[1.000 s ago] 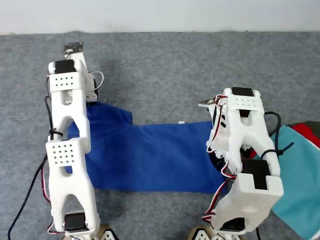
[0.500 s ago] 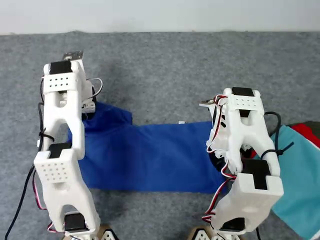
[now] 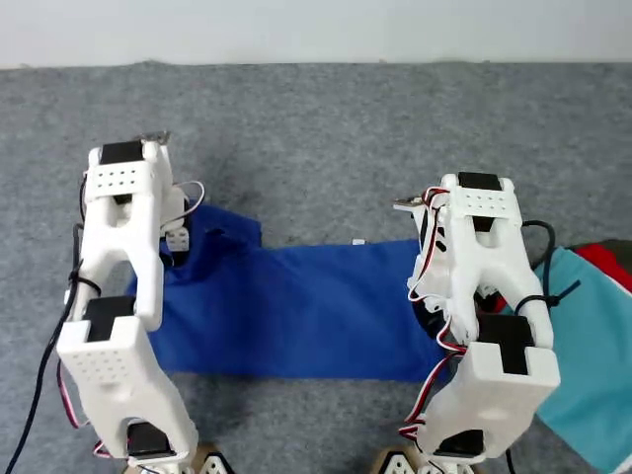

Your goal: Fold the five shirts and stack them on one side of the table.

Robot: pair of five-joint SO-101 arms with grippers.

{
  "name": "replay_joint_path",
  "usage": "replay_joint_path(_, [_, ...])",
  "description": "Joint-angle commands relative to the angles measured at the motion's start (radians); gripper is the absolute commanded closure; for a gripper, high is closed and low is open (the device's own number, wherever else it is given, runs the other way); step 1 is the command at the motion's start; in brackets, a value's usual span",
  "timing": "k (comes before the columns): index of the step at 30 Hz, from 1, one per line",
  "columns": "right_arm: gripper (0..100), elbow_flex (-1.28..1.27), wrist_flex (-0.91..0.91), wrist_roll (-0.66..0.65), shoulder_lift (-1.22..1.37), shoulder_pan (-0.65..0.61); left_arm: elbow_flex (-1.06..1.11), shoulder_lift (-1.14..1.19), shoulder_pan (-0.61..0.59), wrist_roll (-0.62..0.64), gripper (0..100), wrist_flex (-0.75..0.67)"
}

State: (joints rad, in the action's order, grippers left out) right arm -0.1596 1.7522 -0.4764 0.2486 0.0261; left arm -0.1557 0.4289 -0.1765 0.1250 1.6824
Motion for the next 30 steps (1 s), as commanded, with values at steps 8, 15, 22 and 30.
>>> replay_joint_path(8, [64.7, 0.029, 0.038, 0.009, -0.050, -0.010, 0.185, -0.155, -0.005, -0.118, 98, -0.071])
replay_joint_path(15, [64.7, 0.029, 0.038, 0.009, -0.050, -0.010, 0.262, -0.327, -0.035, -0.187, 98, -0.021])
replay_joint_path(22, [64.7, 0.029, 0.038, 0.009, -0.050, -0.015, 0.367, -0.519, -0.118, -0.344, 95, -0.006])
replay_joint_path(30, [64.7, 0.029, 0.039, 0.011, -0.050, -0.124, 0.509, -0.433, -0.100, -0.252, 85, -0.416])
